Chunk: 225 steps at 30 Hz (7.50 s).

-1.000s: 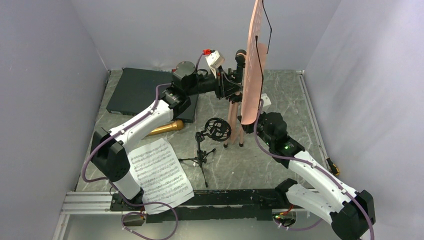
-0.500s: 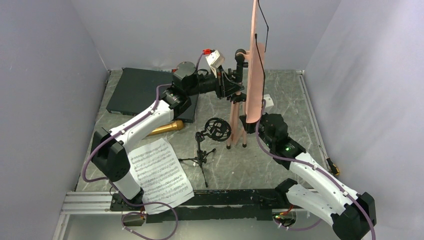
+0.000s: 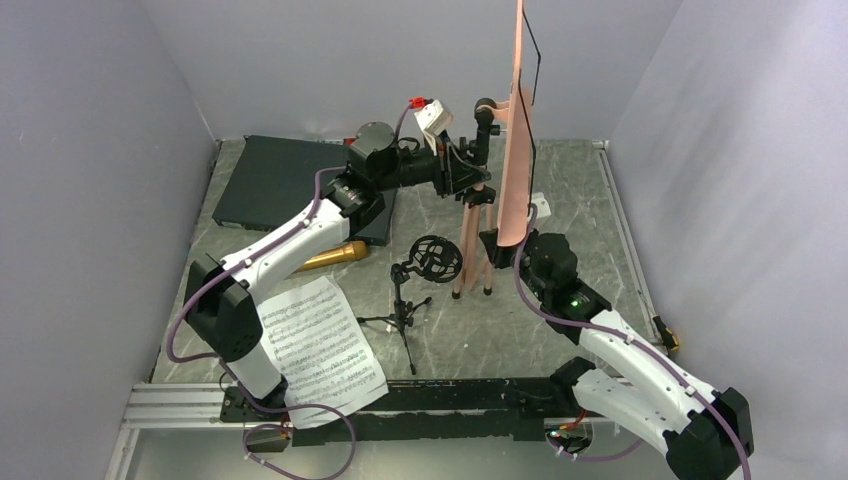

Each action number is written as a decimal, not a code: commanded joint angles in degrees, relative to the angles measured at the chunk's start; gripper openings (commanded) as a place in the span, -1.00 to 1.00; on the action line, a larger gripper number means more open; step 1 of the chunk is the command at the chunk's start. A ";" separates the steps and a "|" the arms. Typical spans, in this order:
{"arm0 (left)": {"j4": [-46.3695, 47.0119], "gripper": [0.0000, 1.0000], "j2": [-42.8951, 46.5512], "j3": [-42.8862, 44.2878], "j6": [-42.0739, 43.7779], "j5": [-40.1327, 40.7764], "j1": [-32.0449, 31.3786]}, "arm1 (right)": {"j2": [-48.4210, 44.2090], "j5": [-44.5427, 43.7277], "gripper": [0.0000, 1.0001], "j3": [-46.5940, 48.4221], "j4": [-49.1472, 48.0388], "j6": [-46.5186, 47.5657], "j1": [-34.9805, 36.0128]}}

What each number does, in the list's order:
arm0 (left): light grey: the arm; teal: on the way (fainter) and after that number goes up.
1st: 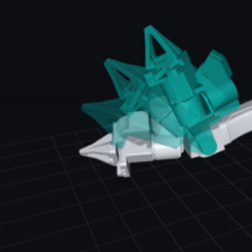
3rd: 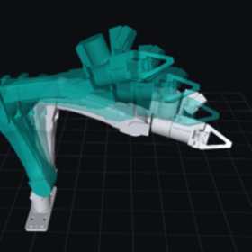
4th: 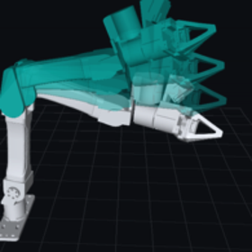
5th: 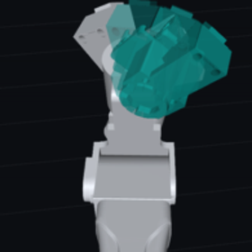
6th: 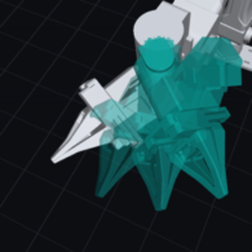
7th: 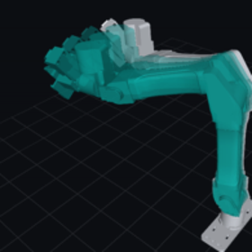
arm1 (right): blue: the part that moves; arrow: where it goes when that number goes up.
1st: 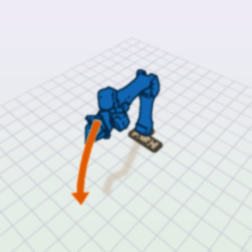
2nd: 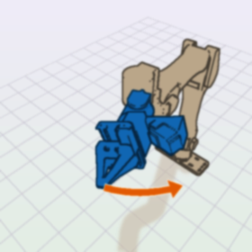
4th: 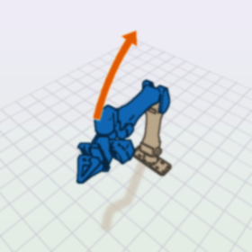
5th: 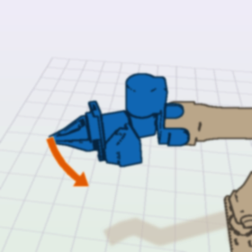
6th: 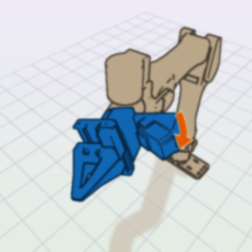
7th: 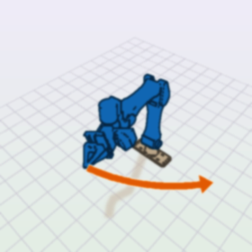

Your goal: Set up the instrument practice props

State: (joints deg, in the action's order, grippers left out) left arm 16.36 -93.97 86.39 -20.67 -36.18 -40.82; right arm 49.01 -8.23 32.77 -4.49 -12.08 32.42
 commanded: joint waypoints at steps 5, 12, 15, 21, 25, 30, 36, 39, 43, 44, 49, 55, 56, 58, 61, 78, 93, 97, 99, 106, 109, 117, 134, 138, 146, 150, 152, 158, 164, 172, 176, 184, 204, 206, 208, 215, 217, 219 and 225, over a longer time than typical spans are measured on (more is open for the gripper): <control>26.05 -0.94 6.92 12.97 -5.07 -4.99 -1.10 | 0.76 -8.90 -1.00 -3.87 7.92 -5.20 -1.82; 24.67 -0.94 7.93 14.88 -2.99 -5.49 -1.42 | 1.06 -10.33 -1.00 -3.65 8.72 -4.99 -1.83; 24.07 -0.94 8.49 15.44 -2.31 -5.52 -1.44 | 1.46 -10.88 -1.00 -3.51 9.12 -5.02 -1.84; 23.43 -0.94 9.90 15.97 -1.09 -5.01 -1.50 | 2.49 -11.28 -1.00 -3.30 9.12 -4.75 -1.81; 22.23 -0.94 10.26 16.69 -0.87 -4.80 -1.55 | 3.54 -11.05 -1.00 -2.74 9.48 -4.44 -1.83; 20.29 -0.94 11.67 16.62 0.77 -4.18 -1.54 | 4.59 -10.62 -1.00 -2.20 10.33 -4.14 -1.84; 9.42 -0.94 14.14 17.94 5.95 -4.38 -1.53 | 3.93 -12.70 -1.00 -1.31 13.80 -4.56 -1.83; 5.41 -0.94 16.04 16.90 8.84 -2.89 -1.54 | 3.01 -13.71 -1.00 -0.60 14.76 -4.53 -1.79; 1.78 -0.94 17.78 16.22 11.48 -1.51 -1.49 | 2.67 -15.58 -1.00 0.97 16.65 -4.30 -1.80; 1.50 -0.94 17.97 16.07 11.66 -1.26 -1.45 | 2.59 -15.71 -1.00 1.17 16.79 -4.25 -1.82; 2.28 -0.94 18.48 15.43 11.83 -0.89 -1.51 | 2.31 -17.21 -1.00 1.62 17.31 -5.13 -1.84; 4.16 -0.94 16.85 16.17 9.72 -1.66 -1.52 | 2.52 -20.75 -1.00 2.82 19.09 -6.76 -1.90; 4.68 -0.94 16.45 16.34 9.08 -1.84 -1.51 | 2.22 -21.51 -1.00 3.01 19.36 -6.91 -1.88; 5.49 -0.94 15.63 16.80 8.34 -2.05 -1.47 | 1.78 -23.32 -1.00 3.44 20.20 -7.49 -1.93; 7.06 -0.94 14.25 17.63 6.97 -2.09 -1.51 | 1.15 -26.13 -1.00 4.03 21.74 -8.86 -2.14; 12.90 -0.94 3.84 24.81 -0.04 -3.02 -1.54 | -5.24 -31.84 -1.00 8.14 28.61 -9.23 -3.06; 5.82 -0.94 -2.81 34.16 5.46 -3.25 0.04 | -2.59 -31.88 -1.00 6.14 21.97 -9.37 -6.23; 6.02 -0.95 -3.39 34.53 3.94 -3.59 2.48 | -1.09 -25.71 -1.00 3.53 18.91 -10.97 -9.82; 7.08 -0.95 -3.52 34.25 2.51 -4.00 4.13 | -0.37 -23.19 -1.00 2.48 17.45 -11.72 -11.19; 7.13 -0.94 -5.28 36.70 0.77 -5.82 8.14 | 2.71 -16.80 -1.00 0.24 13.42 -13.62 -14.84; 7.38 -0.94 -6.71 38.52 -0.40 -6.31 8.79 | 4.33 -17.52 -1.00 -0.27 12.75 -14.28 -14.90; 8.21 -0.94 -10.92 43.07 -3.91 -9.98 8.94 | 5.65 -17.05 -1.00 -1.77 11.35 -15.14 -15.46; 25.79 -0.94 -3.93 15.96 -3.05 -9.12 7.86 | -11.91 -3.62 -0.42 -5.34 11.72 -11.22 -15.43; 29.19 -0.94 -3.89 13.40 -4.06 -11.76 7.87 | -10.81 -0.96 -0.16 -4.67 11.49 -10.36 -15.46; 33.22 -0.95 0.23 3.01 -4.42 -10.48 7.95 | -7.83 7.64 0.35 -4.33 7.75 -9.05 -15.44; 35.67 -0.94 2.62 -2.22 -5.17 -9.64 8.01 | -5.35 15.57 0.74 -4.74 3.98 -7.50 -15.46; 36.24 -0.94 3.48 -4.17 -5.64 -9.64 7.95 | -3.23 21.23 0.90 -4.61 0.46 -6.42 -15.45; 36.11 -0.94 5.59 -9.04 -4.80 -10.44 8.25 | 5.13 27.43 0.91 -1.64 -3.85 -5.94 -14.52; 36.49 -0.94 5.51 -9.67 -5.46 -13.21 8.79 | 10.74 30.09 0.31 0.70 -6.86 -5.69 -13.26; 37.66 -0.95 1.86 -6.90 -7.11 -13.57 9.44 | 10.82 21.75 -1.00 -1.05 -7.94 -4.75 -11.50; 38.17 -0.95 -0.08 -4.50 -6.97 -13.97 9.45 | 9.13 12.86 -1.00 -1.59 -4.85 -6.25 -11.50; 42.13 -0.94 -5.14 -0.53 -9.11 -14.64 9.53 | 4.26 6.42 -1.00 -2.27 -1.86 -6.70 -11.26; 37.32 0.11 3.04 -10.97 -2.09 -7.22 9.71 | 4.60 7.99 -1.00 -6.09 -1.42 -9.07 -10.61; 35.97 0.24 4.71 -11.98 -0.78 -6.46 9.70 | 4.60 7.91 -1.00 -5.68 -0.73 -8.82 -10.62; 34.15 0.34 6.26 -12.90 0.56 -5.64 9.79 | 4.39 7.87 -1.00 -5.60 -0.24 -8.67 -10.62; 27.17 0.64 13.59 -19.12 5.15 0.18 9.97 | 3.68 9.47 -1.00 -5.21 0.99 -7.74 -10.63; 24.63 0.80 16.34 -21.68 6.76 2.63 9.97 | 3.69 10.23 -1.00 -4.95 1.31 -7.41 -10.54; 21.89 0.84 19.41 -24.21 7.99 5.42 9.99 | 4.34 10.38 -1.00 -4.24 2.16 -6.91 -10.39; 14.02 0.87 29.29 -30.97 9.57 12.96 9.97 | 6.96 10.17 -1.00 -1.78 5.74 -5.79 -9.44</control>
State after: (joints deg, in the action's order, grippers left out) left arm 35.59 -71.26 57.76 -13.47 -30.00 -30.87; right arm 54.63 4.89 29.02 -4.51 -14.74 22.96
